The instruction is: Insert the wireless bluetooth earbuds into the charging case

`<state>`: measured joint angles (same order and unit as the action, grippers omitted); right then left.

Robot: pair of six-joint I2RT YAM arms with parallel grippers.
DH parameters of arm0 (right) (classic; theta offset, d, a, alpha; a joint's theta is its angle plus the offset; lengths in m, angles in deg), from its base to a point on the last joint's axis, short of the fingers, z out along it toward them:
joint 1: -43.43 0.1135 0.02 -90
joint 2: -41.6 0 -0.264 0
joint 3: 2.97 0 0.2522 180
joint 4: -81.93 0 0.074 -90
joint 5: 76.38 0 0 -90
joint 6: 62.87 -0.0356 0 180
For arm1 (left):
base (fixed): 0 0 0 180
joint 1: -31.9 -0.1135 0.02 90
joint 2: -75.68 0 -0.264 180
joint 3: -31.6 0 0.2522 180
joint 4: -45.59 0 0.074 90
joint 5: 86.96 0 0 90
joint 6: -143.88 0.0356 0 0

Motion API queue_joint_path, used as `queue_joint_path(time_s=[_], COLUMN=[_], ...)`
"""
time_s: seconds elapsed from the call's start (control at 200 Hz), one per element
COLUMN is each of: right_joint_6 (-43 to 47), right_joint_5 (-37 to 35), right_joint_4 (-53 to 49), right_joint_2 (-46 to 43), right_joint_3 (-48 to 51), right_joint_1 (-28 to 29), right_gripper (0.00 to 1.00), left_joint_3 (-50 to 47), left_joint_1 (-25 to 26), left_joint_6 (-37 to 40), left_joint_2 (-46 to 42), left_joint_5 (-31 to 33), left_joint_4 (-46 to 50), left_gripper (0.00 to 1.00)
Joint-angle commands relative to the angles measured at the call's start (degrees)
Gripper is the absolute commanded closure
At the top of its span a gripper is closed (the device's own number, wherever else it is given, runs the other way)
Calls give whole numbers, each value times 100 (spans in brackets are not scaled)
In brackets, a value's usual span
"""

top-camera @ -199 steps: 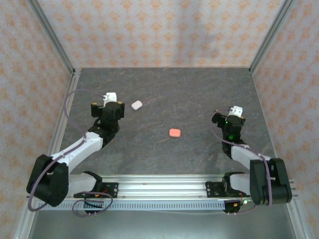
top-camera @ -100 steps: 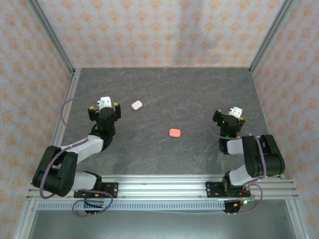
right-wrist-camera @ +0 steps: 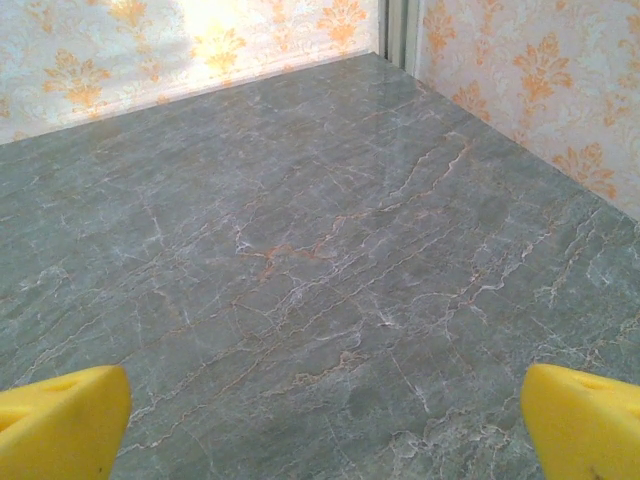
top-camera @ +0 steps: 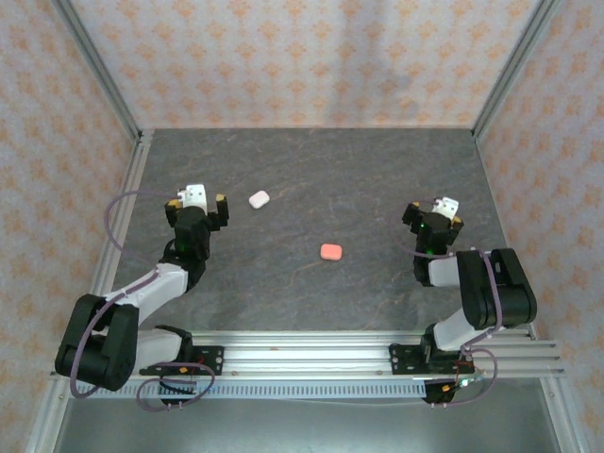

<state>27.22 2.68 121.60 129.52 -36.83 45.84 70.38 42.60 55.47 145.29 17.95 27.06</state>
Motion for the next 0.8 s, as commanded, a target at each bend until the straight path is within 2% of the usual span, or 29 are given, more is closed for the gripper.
queue_joint_path(time_s=[0.0,0.115,0.34,0.5,0.545,0.67,0.796], right_joint_6=[9,18,26,25,25,30,27], right_joint_5=[52,48,49,51,60,57,57], right_joint_4=[-92,-79,-79,-80,-80,-87,-87], right_joint_2=[59,58,49,58,58,54,58], right_joint_3=[-113,-100,-100,-100,-101,-108,-106], right_joint_1=[-31,-31,-31,-31,-31,-31,-31], right_gripper=[1,1,1,1,1,1,1], left_joint_3=[-175,-439,-615,-297,-187,-44,-42], left_joint_1=[-24,-144,-360,-480,-624,-791,-815], left_joint_6=[169,272,141,120,4,-94,-92], left_joint_2=[-217,-33,969,1649,1567,1609,1618], left_joint_5=[-211,-162,-183,-419,-681,-957,-976], left_joint_4=[136,-454,-1544,-1583,-1194,-984,-997], left_gripper=[0,0,0,0,0,0,0])
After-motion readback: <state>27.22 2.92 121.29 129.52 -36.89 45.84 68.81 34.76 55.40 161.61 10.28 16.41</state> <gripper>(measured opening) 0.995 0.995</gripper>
